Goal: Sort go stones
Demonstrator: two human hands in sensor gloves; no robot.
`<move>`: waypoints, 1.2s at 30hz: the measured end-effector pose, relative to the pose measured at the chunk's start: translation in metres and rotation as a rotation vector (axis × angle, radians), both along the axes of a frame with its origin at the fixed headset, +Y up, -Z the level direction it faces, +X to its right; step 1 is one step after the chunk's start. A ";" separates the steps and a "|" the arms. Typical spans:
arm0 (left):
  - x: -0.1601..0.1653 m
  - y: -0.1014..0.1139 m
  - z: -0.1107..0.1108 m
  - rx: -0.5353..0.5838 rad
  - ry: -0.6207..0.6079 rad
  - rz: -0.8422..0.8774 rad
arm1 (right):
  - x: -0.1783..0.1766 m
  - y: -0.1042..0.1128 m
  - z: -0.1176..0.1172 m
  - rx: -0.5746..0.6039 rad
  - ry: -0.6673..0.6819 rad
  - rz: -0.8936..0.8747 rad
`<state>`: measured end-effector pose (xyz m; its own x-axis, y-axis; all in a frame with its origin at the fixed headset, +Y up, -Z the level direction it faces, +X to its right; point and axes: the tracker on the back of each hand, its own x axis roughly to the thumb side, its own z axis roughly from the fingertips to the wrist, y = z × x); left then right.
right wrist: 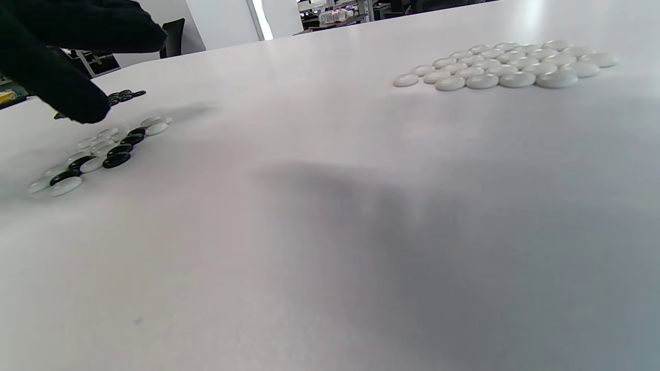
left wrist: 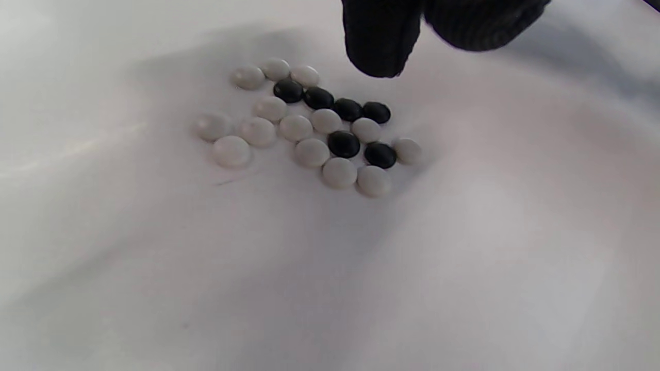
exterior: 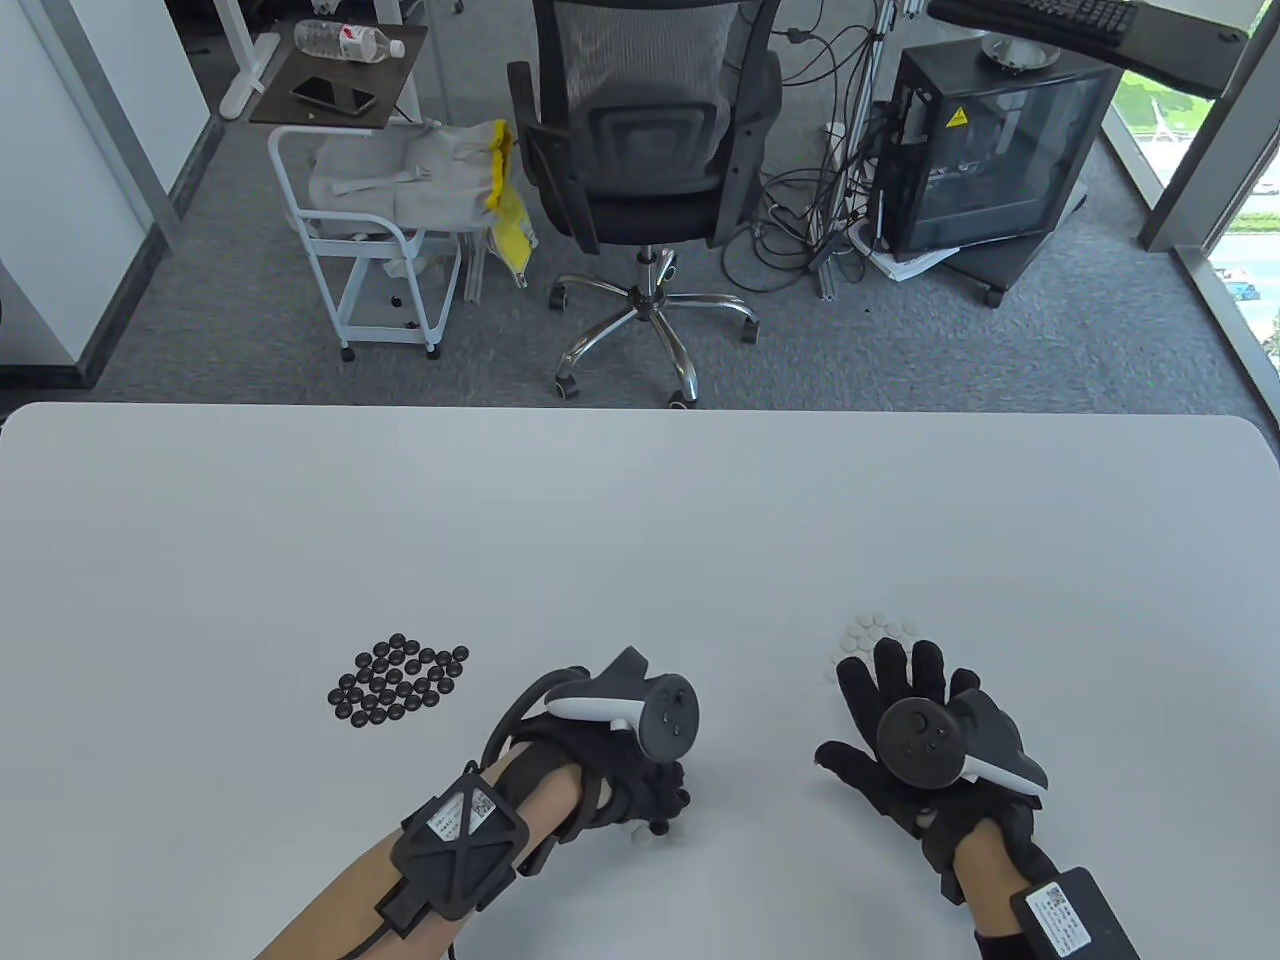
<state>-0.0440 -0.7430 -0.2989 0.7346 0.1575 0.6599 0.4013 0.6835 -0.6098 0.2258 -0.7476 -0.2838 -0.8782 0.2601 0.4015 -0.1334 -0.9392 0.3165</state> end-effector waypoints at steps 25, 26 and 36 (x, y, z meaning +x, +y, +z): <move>-0.153 -0.030 -0.134 -0.122 0.930 0.112 | 0.001 0.001 0.000 -0.004 0.002 -0.008; -0.163 -0.030 -0.133 -0.115 0.957 0.107 | 0.001 0.001 0.000 -0.004 0.003 -0.007; -0.213 -0.029 -0.122 -0.084 1.047 0.080 | 0.000 -0.001 0.000 -0.012 0.008 0.001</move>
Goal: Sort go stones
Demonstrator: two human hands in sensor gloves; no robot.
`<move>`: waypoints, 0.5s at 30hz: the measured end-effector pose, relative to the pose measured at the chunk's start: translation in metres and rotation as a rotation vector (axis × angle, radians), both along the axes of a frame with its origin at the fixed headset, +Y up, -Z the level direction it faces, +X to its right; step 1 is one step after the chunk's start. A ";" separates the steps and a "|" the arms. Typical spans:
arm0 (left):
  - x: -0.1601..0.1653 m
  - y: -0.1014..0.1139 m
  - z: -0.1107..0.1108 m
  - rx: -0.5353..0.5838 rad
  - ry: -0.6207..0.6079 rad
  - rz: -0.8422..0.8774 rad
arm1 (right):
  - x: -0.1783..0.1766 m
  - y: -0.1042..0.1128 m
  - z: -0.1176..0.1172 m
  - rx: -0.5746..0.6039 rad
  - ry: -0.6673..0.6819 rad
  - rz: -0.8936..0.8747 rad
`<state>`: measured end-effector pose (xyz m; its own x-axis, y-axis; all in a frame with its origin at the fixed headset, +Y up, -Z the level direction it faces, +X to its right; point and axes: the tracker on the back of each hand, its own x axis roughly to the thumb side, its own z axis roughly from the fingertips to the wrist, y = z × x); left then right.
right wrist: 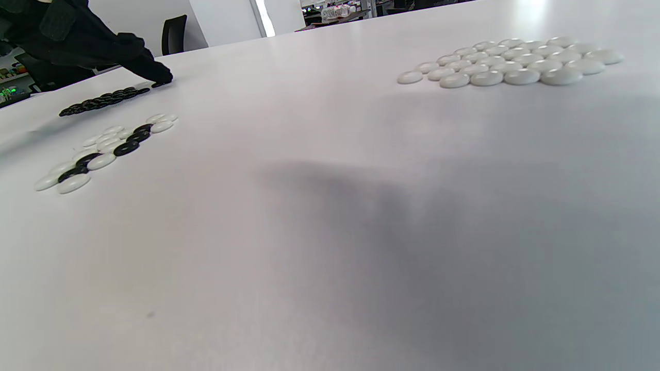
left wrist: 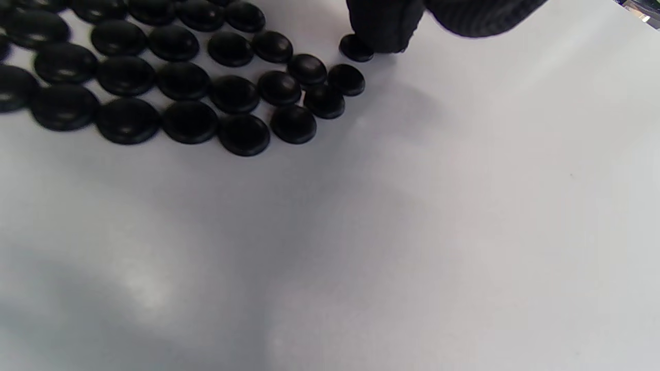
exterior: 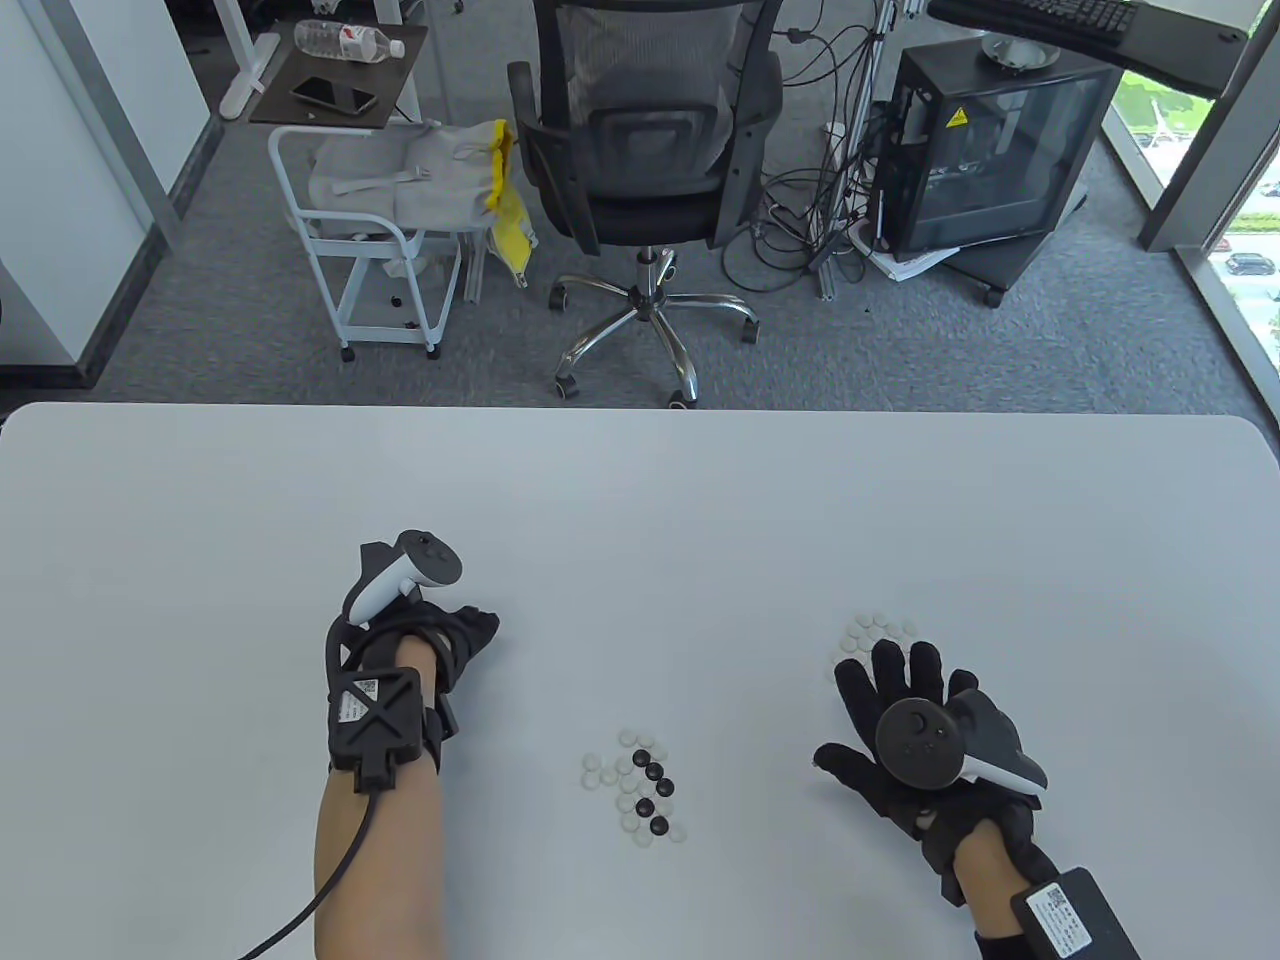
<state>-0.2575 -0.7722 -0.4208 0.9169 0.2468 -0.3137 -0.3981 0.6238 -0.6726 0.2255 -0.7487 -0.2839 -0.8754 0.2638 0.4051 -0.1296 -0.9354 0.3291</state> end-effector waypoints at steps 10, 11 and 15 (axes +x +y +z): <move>-0.019 0.001 0.009 -0.011 0.031 -0.007 | -0.001 0.000 0.000 -0.001 -0.002 0.003; -0.020 0.002 0.009 -0.011 0.031 -0.011 | -0.001 0.000 0.000 -0.002 -0.002 0.003; -0.017 0.007 0.009 -0.003 0.008 -0.015 | -0.001 0.000 0.000 -0.001 -0.004 0.001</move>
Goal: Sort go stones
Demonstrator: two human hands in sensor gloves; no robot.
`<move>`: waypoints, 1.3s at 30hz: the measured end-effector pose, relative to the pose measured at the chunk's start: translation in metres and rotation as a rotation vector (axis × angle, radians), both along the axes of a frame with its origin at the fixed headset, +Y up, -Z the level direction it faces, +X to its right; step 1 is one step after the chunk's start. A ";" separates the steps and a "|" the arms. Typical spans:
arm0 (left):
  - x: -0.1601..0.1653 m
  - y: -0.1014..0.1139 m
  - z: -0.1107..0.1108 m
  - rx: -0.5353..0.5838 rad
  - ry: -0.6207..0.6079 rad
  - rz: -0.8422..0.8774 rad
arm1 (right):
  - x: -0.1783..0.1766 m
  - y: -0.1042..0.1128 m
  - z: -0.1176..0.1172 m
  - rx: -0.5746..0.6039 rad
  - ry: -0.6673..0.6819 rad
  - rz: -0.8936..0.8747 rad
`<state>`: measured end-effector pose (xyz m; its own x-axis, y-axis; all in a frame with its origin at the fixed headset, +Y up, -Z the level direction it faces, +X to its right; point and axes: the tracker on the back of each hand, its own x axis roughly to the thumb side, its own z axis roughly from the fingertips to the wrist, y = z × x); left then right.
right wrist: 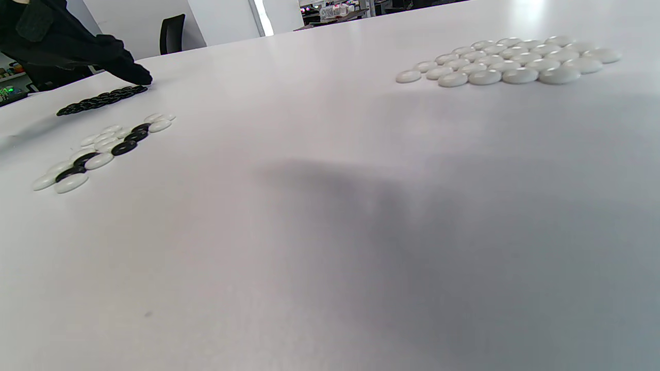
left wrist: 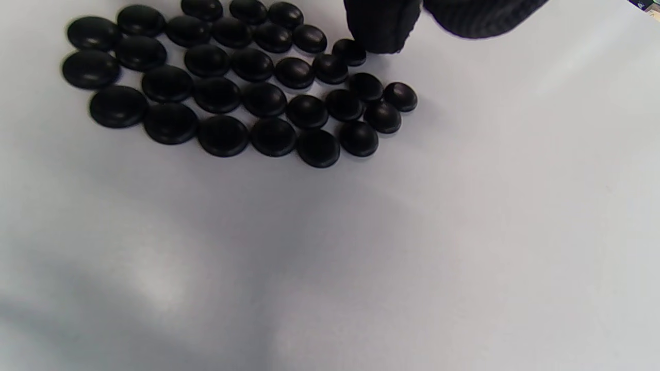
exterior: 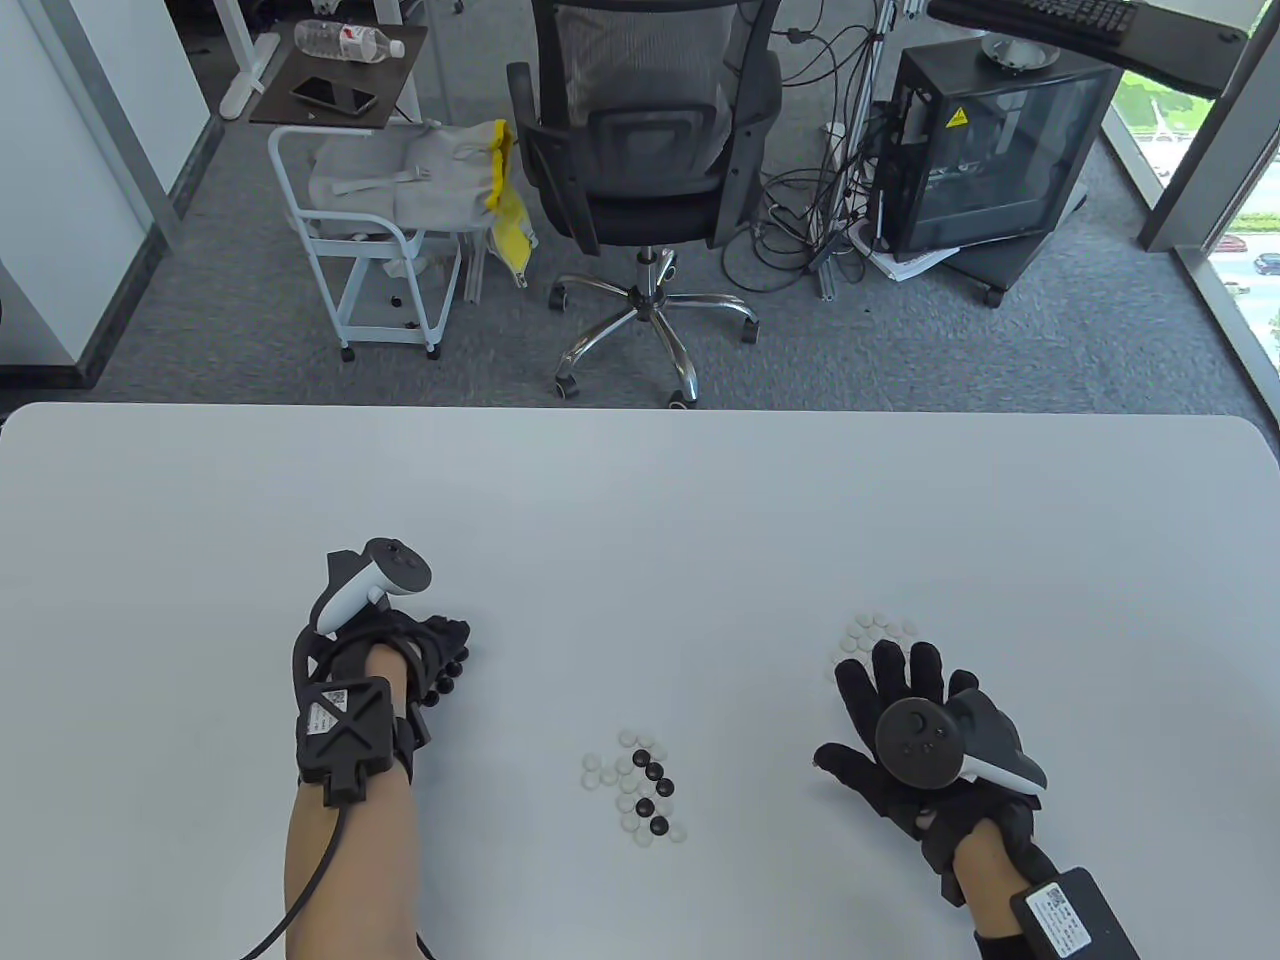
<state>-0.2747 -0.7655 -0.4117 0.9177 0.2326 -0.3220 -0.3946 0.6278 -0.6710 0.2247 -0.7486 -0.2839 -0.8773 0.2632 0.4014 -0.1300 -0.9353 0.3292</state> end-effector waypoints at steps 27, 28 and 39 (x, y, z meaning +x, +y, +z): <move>0.222 0.004 0.109 0.063 -1.059 -0.113 | -0.001 -0.001 0.000 -0.006 0.004 0.010; 0.223 0.001 0.108 0.055 -1.060 -0.127 | -0.001 -0.001 0.000 -0.008 0.005 0.012; 0.243 -0.008 0.044 0.072 -0.865 -0.090 | -0.002 -0.001 0.000 -0.016 0.005 0.015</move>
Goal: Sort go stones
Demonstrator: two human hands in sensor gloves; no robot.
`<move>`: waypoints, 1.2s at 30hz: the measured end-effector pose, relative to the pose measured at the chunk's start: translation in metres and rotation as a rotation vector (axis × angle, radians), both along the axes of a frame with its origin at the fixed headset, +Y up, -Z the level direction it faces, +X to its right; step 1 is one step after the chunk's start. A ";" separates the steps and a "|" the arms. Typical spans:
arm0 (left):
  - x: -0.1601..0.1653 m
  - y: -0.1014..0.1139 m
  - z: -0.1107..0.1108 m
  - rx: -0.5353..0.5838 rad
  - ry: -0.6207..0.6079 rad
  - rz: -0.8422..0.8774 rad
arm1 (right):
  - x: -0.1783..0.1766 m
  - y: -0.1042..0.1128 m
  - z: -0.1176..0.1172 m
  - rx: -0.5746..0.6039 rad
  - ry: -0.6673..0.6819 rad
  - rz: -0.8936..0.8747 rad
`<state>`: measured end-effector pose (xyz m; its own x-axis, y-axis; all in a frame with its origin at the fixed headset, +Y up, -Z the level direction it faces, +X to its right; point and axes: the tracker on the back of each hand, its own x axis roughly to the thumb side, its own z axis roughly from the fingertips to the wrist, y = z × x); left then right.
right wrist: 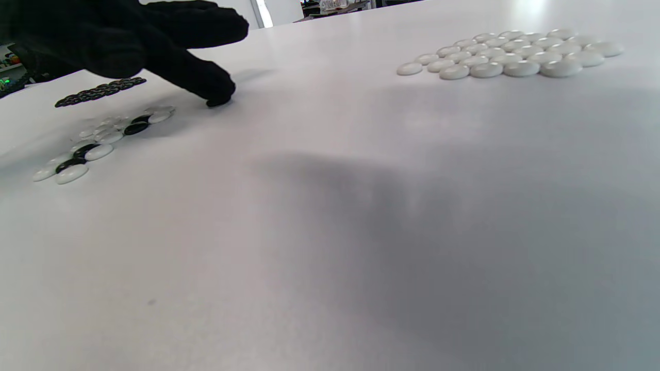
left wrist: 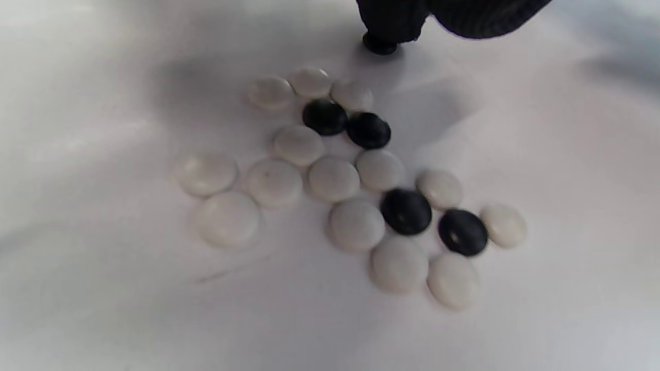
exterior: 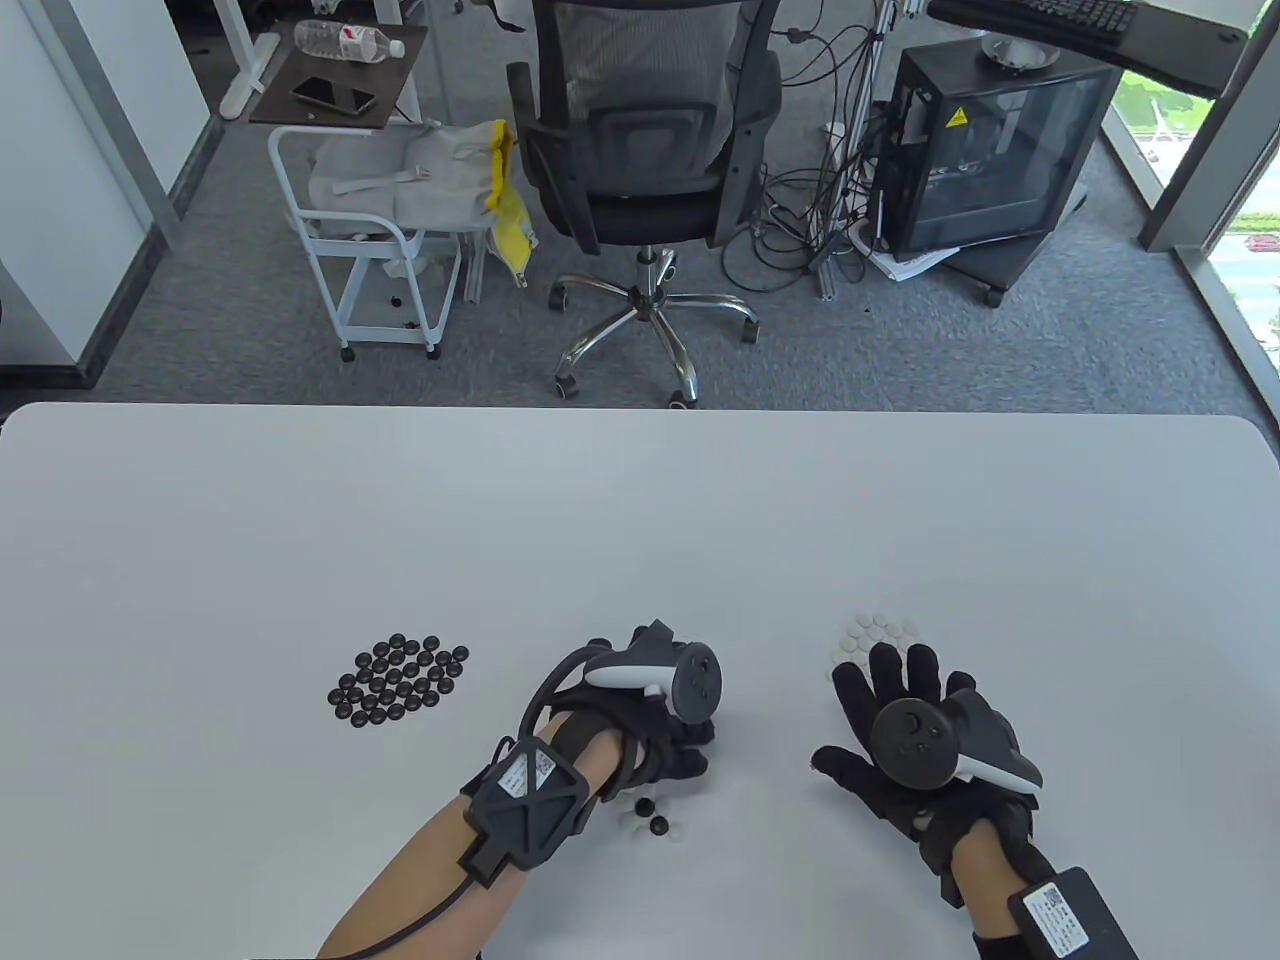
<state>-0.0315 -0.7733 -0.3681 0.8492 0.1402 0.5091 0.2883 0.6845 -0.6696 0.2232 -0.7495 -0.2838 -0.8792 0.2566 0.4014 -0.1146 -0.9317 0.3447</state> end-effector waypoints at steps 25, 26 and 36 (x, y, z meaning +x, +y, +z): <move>-0.206 0.010 -0.057 0.015 0.762 -0.164 | -0.001 -0.002 -0.001 -0.010 0.002 -0.008; -0.208 0.009 -0.056 0.012 0.764 -0.165 | -0.001 -0.002 -0.001 -0.010 0.001 -0.009; -0.213 0.015 -0.053 -0.018 0.764 -0.152 | -0.001 -0.002 -0.001 -0.012 0.001 -0.008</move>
